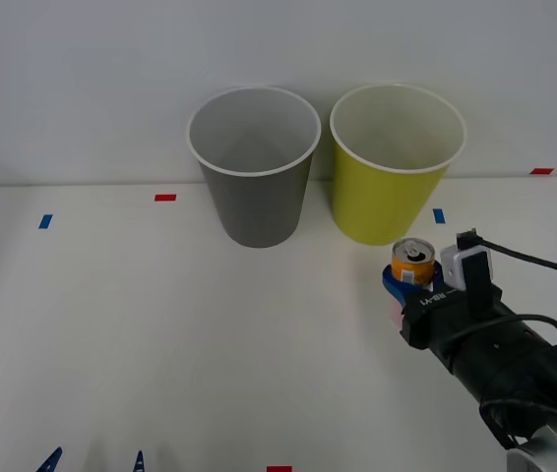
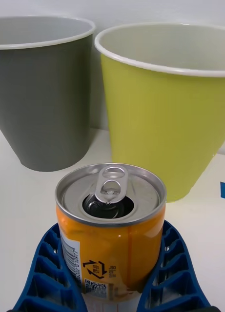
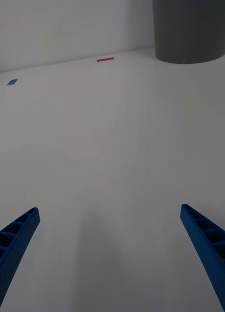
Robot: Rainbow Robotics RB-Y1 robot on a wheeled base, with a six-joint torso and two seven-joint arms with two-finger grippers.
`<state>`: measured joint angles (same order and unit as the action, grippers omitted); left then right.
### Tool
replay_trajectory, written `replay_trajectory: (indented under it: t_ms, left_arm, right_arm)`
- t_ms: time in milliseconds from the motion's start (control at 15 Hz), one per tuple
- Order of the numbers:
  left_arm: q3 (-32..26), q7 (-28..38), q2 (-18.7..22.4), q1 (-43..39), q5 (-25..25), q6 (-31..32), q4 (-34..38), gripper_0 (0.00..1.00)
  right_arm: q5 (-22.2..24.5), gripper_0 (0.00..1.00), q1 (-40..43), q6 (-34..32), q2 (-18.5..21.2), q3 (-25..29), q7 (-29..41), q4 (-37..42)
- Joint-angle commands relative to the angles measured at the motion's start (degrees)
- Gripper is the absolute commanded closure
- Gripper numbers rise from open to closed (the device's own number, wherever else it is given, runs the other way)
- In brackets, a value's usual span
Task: Put cans in the gray bin and PET bottles in the light green bin.
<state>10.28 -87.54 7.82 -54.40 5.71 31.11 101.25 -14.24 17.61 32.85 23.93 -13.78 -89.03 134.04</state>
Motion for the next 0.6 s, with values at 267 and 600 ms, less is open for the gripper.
replay_trajectory:
  t_ms: [267, 600]
  left_arm:
    - [0.0, 0.0, 0.0, 0.0, 0.0, 0.0, 0.0, 0.0]
    - [0.0, 0.0, 0.0, 0.0, 0.0, 0.0, 0.0, 0.0]
  right_arm:
    - [-0.3, 0.87, -10.9, 19.9, -2.2, 0.4, 0.3, 6.6]
    - [-2.3, 0.87, -18.5, 21.5, -3.7, 0.0, 0.4, 6.3]
